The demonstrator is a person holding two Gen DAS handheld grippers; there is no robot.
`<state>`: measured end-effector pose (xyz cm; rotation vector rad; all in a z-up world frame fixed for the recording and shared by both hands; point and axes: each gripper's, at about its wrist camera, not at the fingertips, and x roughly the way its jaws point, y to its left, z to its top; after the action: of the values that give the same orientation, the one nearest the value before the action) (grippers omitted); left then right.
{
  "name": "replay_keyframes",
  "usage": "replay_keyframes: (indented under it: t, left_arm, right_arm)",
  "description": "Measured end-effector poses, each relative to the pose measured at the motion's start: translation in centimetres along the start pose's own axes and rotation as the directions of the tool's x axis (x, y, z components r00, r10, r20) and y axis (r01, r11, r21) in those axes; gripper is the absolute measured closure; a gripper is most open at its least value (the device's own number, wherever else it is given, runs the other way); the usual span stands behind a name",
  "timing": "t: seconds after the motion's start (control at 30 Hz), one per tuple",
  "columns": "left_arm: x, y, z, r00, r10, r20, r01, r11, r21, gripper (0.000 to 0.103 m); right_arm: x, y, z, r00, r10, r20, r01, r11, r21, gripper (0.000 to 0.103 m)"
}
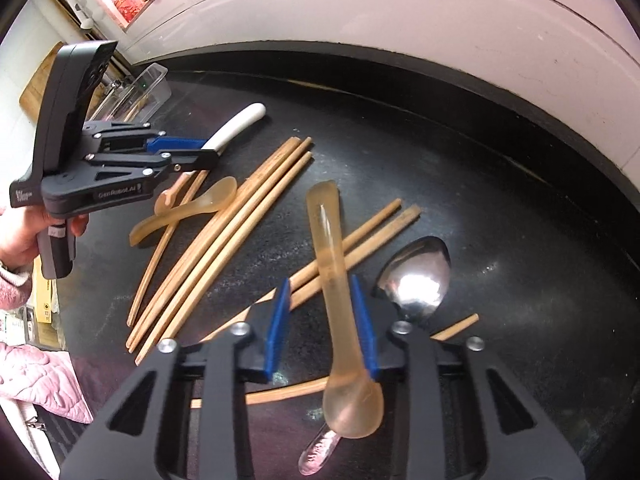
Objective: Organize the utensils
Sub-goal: 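Grasp the white-handled spoon with the left gripper while the right grasps an amber spoon, then carry both spoons over the tray and open both grippers to release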
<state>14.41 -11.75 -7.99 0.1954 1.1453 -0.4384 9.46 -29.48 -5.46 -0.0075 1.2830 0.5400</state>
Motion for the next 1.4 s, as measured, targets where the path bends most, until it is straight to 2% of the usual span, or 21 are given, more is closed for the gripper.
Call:
replay_keyframes:
  t: [0.13,0.5,0.77,0.97,1.13,1.4]
  left_arm:
    - [-0.3,0.0,-0.5,0.999,-0.022,0.023,0.022,0.999,-0.024,0.089]
    - [-3.8,1.0,-1.7,0.994,-0.044,0.100,0.049,0.997,-0.057,0.089]
    - [-7.2,2.5,-3.2,0.990,-0.034,0.136,0.045,0.996,-0.072,0.089]
    - [-10.4,5.3,-4.4,0.990,0.028,0.141,-0.011,0.993,-0.118,0.089]
    - [-14.0,8.4,-5.6,0.983,0.077,0.168,-0.050,0.986,-0.158,0.089]
    - [-19.7,13.7,-8.4,0.967,0.142,0.212,-0.102,0.977,-0.189,0.089]
  right_arm:
    - [-0.2,-0.1,-0.3,1.000,0.006,0.007,-0.006,1.000,0.001,0.090]
    - [-2.5,0.1,-0.7,0.997,-0.001,0.073,-0.001,1.000,0.020,0.092]
    - [-4.9,2.7,0.9,0.994,-0.026,0.110,0.027,1.000,-0.013,0.092]
    - [-6.1,6.0,3.4,0.988,-0.048,0.144,0.046,0.999,0.019,0.092]
    - [-6.6,9.2,5.6,0.984,-0.025,0.175,0.019,0.999,0.036,0.092]
    - [-4.9,17.9,9.4,0.982,0.029,0.186,-0.024,0.999,-0.031,0.092]
